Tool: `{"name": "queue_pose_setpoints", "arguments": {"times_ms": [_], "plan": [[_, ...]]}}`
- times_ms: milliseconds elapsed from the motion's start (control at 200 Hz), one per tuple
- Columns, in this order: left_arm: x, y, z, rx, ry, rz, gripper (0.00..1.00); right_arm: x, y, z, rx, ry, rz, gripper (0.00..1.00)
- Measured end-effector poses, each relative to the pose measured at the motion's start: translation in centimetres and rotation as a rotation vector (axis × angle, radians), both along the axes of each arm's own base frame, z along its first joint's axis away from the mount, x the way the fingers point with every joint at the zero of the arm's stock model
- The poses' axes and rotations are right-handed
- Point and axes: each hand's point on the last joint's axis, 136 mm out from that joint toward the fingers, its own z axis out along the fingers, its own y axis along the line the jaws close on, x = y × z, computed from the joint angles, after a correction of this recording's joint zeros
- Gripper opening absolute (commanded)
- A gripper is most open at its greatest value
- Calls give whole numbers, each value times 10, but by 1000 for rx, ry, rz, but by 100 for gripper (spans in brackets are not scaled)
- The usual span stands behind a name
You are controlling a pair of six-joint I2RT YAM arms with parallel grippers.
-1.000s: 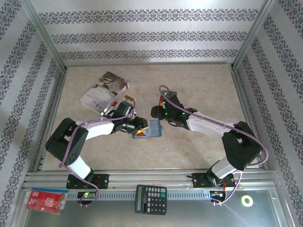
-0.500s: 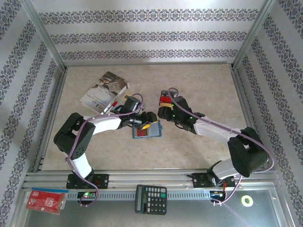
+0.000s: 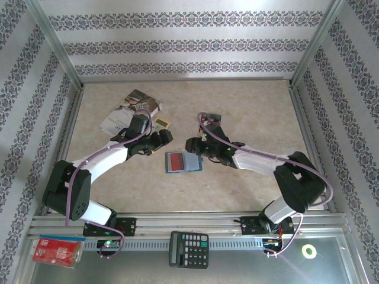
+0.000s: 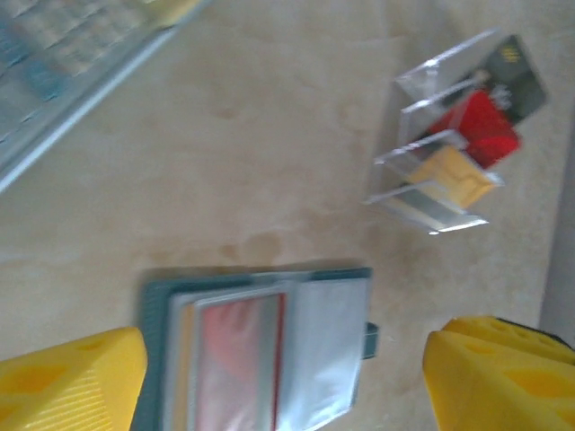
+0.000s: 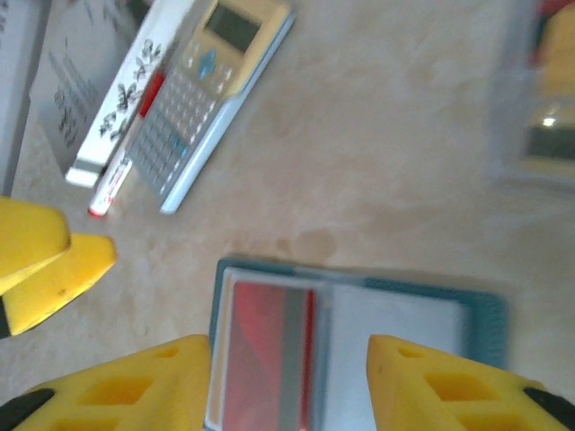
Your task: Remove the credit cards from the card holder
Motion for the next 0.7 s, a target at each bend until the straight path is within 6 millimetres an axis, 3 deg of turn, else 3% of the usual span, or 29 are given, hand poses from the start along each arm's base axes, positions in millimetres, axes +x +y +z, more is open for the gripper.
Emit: {"name": "queue_pose_setpoints", "arguments": {"times_ms": [100, 230, 699], "plan": [[-9, 7, -11, 37, 37, 1, 100, -9, 20, -18, 8, 61, 50, 43], [-14, 13, -11, 68, 39, 8, 100, -19, 36, -38, 12, 136, 96, 40], [-18, 13, -8, 47, 16, 6, 98, -24, 32, -57, -24, 216, 84, 35]]}}
